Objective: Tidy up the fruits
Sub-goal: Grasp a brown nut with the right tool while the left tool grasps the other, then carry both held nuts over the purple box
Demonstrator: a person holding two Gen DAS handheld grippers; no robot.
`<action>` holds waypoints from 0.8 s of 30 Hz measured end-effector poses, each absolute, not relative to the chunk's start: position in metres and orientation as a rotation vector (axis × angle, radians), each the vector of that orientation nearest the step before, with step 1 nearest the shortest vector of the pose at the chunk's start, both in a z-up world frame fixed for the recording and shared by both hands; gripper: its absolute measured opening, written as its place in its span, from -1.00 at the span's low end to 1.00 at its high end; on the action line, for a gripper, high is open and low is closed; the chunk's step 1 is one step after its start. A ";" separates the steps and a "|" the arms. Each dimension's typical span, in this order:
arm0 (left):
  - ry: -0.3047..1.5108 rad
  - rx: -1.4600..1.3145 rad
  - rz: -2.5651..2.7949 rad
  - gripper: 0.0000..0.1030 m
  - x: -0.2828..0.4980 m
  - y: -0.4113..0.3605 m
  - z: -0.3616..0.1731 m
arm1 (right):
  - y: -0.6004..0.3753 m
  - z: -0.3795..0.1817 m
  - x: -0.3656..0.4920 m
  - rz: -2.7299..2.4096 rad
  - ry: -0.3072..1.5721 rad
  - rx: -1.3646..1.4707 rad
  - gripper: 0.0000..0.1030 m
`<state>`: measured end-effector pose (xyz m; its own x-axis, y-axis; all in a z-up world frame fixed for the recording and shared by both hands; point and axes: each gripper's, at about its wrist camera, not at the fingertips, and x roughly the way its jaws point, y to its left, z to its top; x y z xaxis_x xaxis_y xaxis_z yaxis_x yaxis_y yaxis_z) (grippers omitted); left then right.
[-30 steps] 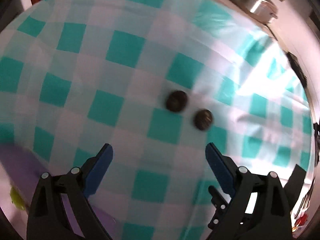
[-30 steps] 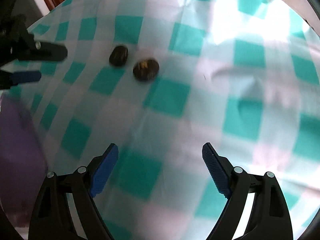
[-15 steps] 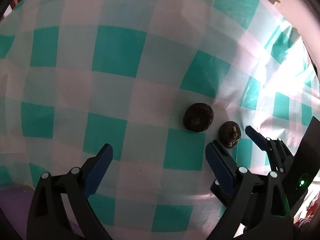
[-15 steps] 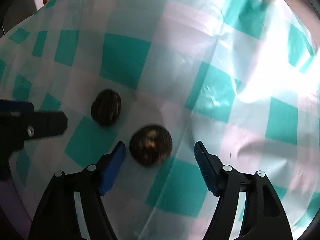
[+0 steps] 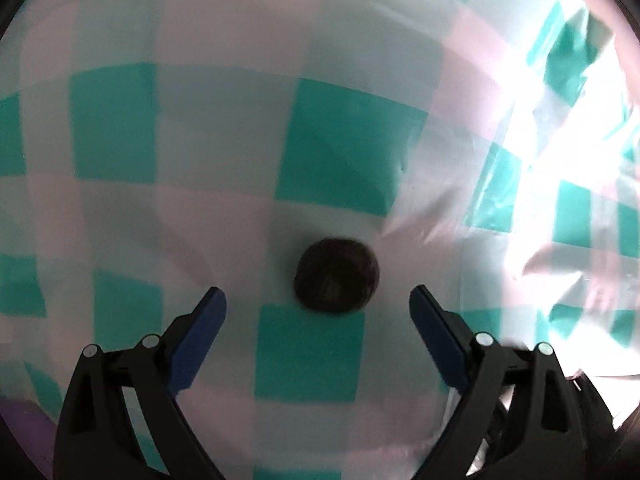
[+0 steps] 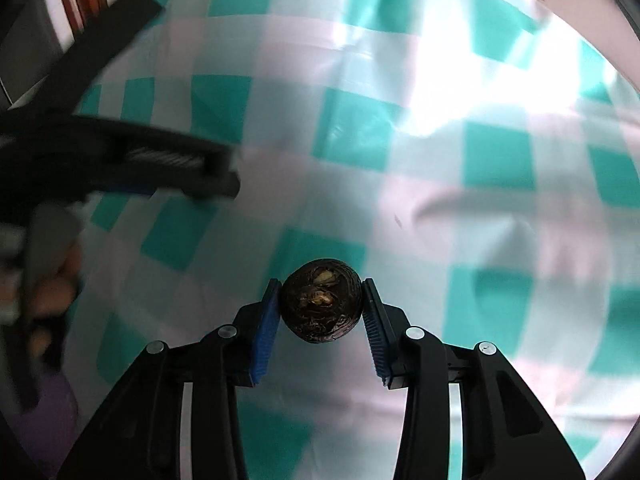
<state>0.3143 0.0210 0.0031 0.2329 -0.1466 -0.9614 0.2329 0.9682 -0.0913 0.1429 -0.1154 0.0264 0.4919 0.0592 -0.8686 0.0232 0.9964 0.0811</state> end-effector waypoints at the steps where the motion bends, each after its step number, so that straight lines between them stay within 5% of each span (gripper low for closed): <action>1: 1.289 0.111 -0.248 0.66 0.315 0.017 0.003 | -0.119 0.027 0.138 0.016 1.060 0.091 -0.23; 4: 1.228 0.199 -0.241 0.07 0.311 0.010 0.006 | -0.128 0.027 0.123 0.001 1.068 0.103 -0.23; 5: 1.215 0.202 -0.256 -0.30 0.308 0.010 0.008 | -0.131 0.027 0.115 -0.003 1.070 0.104 -0.23; 15: 1.180 0.211 -0.336 -0.30 0.247 0.010 0.040 | -0.132 0.042 0.040 0.046 1.058 0.078 -0.23; 24: 1.193 0.109 -0.253 -0.30 0.082 -0.004 0.061 | -0.163 0.063 -0.032 0.183 1.026 0.006 -0.23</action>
<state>0.0825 -0.0038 0.0614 0.3449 -0.1373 -0.9285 0.2517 0.9666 -0.0494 -0.0321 -0.1630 0.0632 0.5047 0.1544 -0.8494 -0.1491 0.9847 0.0904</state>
